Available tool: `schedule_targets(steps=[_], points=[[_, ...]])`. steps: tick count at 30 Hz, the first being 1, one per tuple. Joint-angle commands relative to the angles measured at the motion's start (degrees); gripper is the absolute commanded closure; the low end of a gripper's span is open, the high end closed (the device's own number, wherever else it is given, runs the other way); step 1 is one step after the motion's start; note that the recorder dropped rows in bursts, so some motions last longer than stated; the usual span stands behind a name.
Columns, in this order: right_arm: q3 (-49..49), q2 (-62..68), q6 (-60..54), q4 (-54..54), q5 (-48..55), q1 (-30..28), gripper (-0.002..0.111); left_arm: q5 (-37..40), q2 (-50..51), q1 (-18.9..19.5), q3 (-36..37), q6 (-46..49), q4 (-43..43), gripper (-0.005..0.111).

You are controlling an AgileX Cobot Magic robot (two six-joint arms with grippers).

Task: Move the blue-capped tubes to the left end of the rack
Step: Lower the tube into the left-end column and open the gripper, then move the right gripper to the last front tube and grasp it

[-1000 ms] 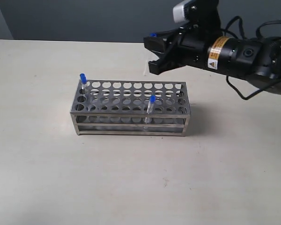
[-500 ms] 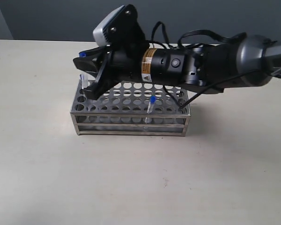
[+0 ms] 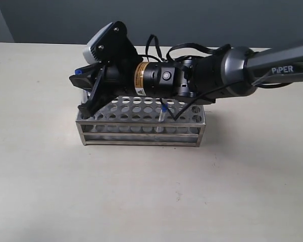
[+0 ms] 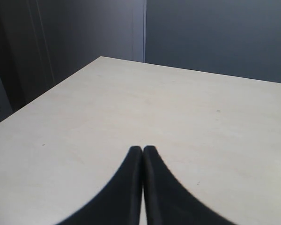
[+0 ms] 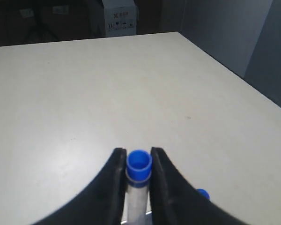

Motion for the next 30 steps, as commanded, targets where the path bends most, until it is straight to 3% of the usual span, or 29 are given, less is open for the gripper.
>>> schedule_targets(steps=[1,11,13,16,17,22,26,30], points=[[-0.7,1.1,0.0,0.0,0.9,0.1,0.109,-0.3,-0.2,0.1,-0.2,0.0,-0.1,0.106],[-0.8,3.7,1.1,0.0,1.5,0.1,0.109,-0.4,-0.2,0.1,-0.2,0.0,0.0,0.106],[-0.8,3.7,1.4,0.0,1.5,0.1,0.101,-0.4,-0.2,0.1,-0.2,0.0,0.0,0.106],[-0.8,3.7,1.4,-0.1,1.8,0.1,0.077,-0.4,-0.2,0.1,-0.2,0.0,0.0,0.106],[-0.8,3.7,1.4,-0.1,1.8,0.1,0.076,-0.4,-0.2,0.1,-0.2,0.0,0.0,0.106],[-0.8,-2.9,5.2,-0.1,7.0,-0.1,0.075,-0.4,-0.2,0.1,-0.2,0.0,0.0,0.106],[-0.5,-12.5,3.5,-1.1,23.0,-0.5,0.075,-0.4,-0.2,0.1,-0.2,0.0,0.0,0.106],[5.9,-17.6,3.8,1.4,21.9,-4.6,0.075,-0.4,-0.2,0.1,-0.2,0.0,0.0,0.106]])
